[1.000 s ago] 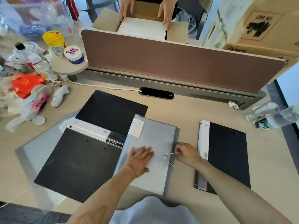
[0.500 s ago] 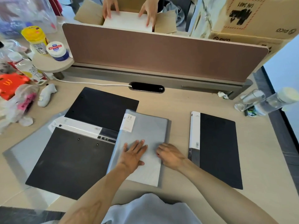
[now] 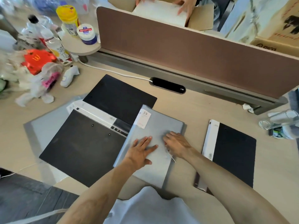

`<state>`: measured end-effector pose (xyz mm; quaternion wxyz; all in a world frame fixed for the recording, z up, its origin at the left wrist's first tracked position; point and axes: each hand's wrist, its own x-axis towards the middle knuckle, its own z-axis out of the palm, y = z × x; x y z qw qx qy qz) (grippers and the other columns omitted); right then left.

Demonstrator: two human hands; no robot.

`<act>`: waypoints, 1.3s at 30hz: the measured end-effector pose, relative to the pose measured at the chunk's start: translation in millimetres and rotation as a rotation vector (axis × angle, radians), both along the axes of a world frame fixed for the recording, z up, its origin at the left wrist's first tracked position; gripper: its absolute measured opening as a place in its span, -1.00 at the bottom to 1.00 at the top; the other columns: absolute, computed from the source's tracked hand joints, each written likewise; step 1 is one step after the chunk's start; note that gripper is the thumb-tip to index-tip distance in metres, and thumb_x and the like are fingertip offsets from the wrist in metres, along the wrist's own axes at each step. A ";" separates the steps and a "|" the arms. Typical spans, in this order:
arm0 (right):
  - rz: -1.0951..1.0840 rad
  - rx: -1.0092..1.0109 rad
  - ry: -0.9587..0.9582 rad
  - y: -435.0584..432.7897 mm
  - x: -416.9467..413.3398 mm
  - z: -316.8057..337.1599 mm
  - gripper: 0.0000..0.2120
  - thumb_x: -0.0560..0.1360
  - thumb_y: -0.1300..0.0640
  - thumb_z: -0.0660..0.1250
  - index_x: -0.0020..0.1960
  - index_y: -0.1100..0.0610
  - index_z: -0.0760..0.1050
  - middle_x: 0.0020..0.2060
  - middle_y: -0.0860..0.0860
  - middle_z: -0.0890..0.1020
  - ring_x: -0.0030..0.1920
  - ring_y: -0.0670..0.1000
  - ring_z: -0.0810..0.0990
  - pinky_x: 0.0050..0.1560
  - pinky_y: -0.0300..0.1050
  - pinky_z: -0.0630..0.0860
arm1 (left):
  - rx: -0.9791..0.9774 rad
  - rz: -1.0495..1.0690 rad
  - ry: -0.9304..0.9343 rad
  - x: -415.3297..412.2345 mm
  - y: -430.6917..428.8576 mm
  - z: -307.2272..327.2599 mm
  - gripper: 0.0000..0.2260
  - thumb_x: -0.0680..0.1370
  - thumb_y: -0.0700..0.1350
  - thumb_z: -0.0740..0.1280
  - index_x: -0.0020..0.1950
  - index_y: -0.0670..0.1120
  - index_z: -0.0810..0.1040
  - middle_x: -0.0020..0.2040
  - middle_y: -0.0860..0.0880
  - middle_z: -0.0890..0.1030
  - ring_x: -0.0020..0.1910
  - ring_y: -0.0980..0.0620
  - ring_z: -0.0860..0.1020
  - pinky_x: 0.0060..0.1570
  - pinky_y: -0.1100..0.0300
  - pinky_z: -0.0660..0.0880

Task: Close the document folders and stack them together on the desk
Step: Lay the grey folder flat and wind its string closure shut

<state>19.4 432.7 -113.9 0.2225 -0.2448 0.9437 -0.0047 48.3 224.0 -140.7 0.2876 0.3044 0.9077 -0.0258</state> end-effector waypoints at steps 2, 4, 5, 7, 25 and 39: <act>-0.040 -0.033 -0.019 6.7 -5.1 -0.4 -0.85 0.45 0.12 0.27 0.00 0.11 0.47 0.03 0.05 0.55 0.16 0.09 0.47 0.07 -0.04 0.40 | 0.005 0.010 -0.006 -1.0 0.9 -0.3 -0.34 0.57 0.22 0.14 0.54 0.19 -0.17 0.57 -0.03 -0.28 0.56 -0.05 -0.23 0.52 -0.08 -0.13; -0.086 -0.089 -0.012 15.1 -4.6 -2.1 -0.90 0.41 0.13 0.29 -0.07 0.10 0.47 -0.05 0.04 0.56 0.10 0.11 0.51 0.02 -0.03 0.44 | 0.008 0.019 -0.006 -1.7 2.4 -1.2 -0.34 0.57 0.22 0.14 0.54 0.19 -0.16 0.57 -0.04 -0.27 0.56 -0.05 -0.23 0.52 -0.09 -0.12; -0.113 -0.105 -0.018 19.1 -2.4 -2.2 -0.91 0.40 0.14 0.29 -0.10 0.09 0.46 -0.07 0.04 0.56 0.07 0.10 0.52 -0.01 -0.04 0.46 | 0.007 0.023 -0.007 -1.9 3.4 -1.2 -0.34 0.56 0.22 0.15 0.54 0.19 -0.16 0.57 -0.05 -0.27 0.56 -0.05 -0.23 0.52 -0.09 -0.11; -0.135 -0.110 -0.021 26.4 3.9 -2.3 -0.88 0.35 0.20 0.30 -0.12 0.08 0.46 -0.11 0.03 0.55 0.02 0.09 0.54 -0.07 -0.06 0.46 | 0.000 0.028 -0.006 -1.7 5.0 -0.3 -0.33 0.56 0.22 0.15 0.54 0.18 -0.16 0.57 -0.06 -0.26 0.56 -0.04 -0.22 0.52 -0.08 -0.10; -0.152 -0.206 0.185 33.1 60.1 -29.5 -0.68 0.23 0.31 0.48 -0.07 0.05 0.61 -0.26 -0.03 0.58 -0.24 0.04 0.56 -0.29 -0.14 0.46 | -0.044 0.016 0.006 -0.9 8.2 4.2 -0.36 0.59 0.19 0.11 0.53 0.19 -0.21 0.57 -0.06 -0.28 0.55 -0.07 -0.24 0.52 -0.06 -0.13; -0.108 -0.258 0.151 20.3 62.8 -18.3 -0.73 0.10 0.42 0.44 -0.29 0.15 0.55 -0.31 0.04 0.60 -0.29 0.10 0.61 -0.27 -0.19 0.57 | -0.084 -0.004 0.002 -1.2 9.5 5.0 -0.36 0.60 0.19 0.09 0.53 0.18 -0.25 0.57 -0.07 -0.30 0.55 -0.08 -0.26 0.52 -0.10 -0.11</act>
